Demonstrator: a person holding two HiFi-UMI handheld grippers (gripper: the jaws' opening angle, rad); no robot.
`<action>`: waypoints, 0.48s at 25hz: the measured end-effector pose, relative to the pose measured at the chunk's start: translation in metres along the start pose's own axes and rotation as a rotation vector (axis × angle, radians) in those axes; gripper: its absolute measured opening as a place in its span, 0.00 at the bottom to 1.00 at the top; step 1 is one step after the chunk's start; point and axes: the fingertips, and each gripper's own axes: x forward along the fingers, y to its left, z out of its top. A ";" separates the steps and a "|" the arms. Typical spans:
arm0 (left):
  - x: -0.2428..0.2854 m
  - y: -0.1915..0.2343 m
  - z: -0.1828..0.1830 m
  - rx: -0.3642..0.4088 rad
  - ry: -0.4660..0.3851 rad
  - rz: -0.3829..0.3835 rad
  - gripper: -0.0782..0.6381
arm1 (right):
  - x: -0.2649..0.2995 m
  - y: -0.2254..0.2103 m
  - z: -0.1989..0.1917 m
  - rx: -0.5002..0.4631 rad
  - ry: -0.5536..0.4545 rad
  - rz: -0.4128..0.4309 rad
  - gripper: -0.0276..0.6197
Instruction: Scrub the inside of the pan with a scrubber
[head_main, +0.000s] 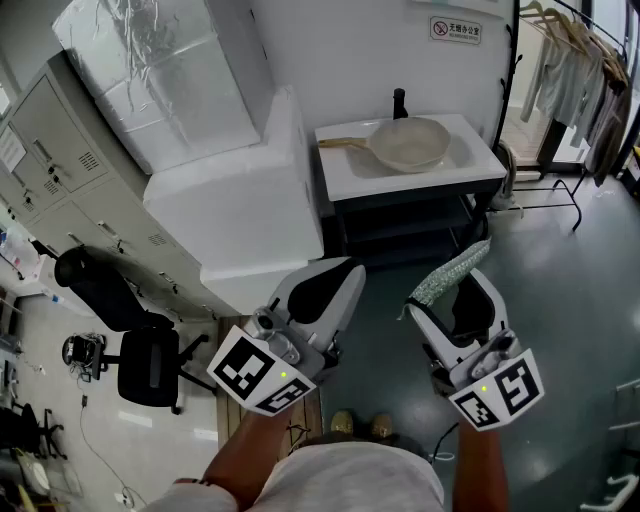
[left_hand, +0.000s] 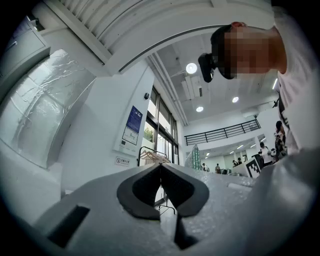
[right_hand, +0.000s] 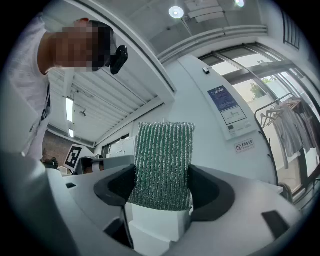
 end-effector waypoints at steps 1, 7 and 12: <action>0.001 0.000 -0.001 0.003 0.001 -0.001 0.13 | 0.000 -0.001 -0.001 0.000 -0.001 0.000 0.57; 0.004 0.001 -0.002 0.011 0.006 -0.001 0.13 | 0.000 -0.004 0.000 -0.002 -0.003 -0.001 0.57; 0.009 0.001 -0.006 0.005 0.008 0.008 0.13 | -0.002 -0.013 0.000 0.020 -0.012 0.002 0.57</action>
